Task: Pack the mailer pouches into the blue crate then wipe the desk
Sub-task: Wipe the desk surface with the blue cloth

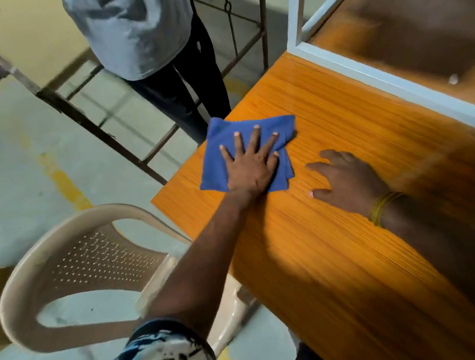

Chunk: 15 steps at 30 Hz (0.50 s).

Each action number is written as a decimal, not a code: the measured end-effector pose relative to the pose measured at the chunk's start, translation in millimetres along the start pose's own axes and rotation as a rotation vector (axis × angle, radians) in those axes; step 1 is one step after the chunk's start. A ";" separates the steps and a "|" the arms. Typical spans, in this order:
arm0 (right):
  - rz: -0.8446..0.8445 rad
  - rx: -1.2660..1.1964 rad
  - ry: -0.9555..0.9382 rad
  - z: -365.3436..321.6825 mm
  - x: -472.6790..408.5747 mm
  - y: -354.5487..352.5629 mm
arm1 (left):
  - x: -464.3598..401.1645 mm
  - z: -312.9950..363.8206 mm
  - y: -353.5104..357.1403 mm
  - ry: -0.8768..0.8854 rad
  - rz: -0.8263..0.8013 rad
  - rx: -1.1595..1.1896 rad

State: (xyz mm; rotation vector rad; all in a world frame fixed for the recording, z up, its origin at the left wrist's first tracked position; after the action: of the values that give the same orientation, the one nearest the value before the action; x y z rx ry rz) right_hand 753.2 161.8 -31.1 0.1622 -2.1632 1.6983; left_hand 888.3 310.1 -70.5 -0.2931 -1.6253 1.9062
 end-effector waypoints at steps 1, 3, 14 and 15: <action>0.019 0.022 -0.054 -13.1 7.7 3.3 | 14.8 3.9 6.0 0.096 -0.009 -0.029; 0.033 0.049 -0.124 -31.9 23.6 10.0 | 50.2 -2.7 16.5 0.259 -0.020 -0.096; -0.080 0.035 -0.148 -47.4 43.8 28.9 | 29.9 -42.3 -0.1 -0.198 0.045 0.069; -0.090 0.041 -0.153 -48.1 43.6 29.0 | 39.2 -31.8 4.6 -0.121 0.040 0.035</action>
State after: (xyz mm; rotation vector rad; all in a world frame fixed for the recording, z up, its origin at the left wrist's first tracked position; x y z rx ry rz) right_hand 714.7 221.6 -32.2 0.4070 -2.1938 1.7310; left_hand 872.9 358.2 -73.6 -0.2005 -1.6728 2.0145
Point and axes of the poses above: each hand's wrist, its own x-axis away from the middle knuckle, its own y-axis out of the palm, z = x × y, the point moved 5 cm from there along -x, towards the middle knuckle, and after that the axes turned 5 degrees about -z, right-handed, at the moved point
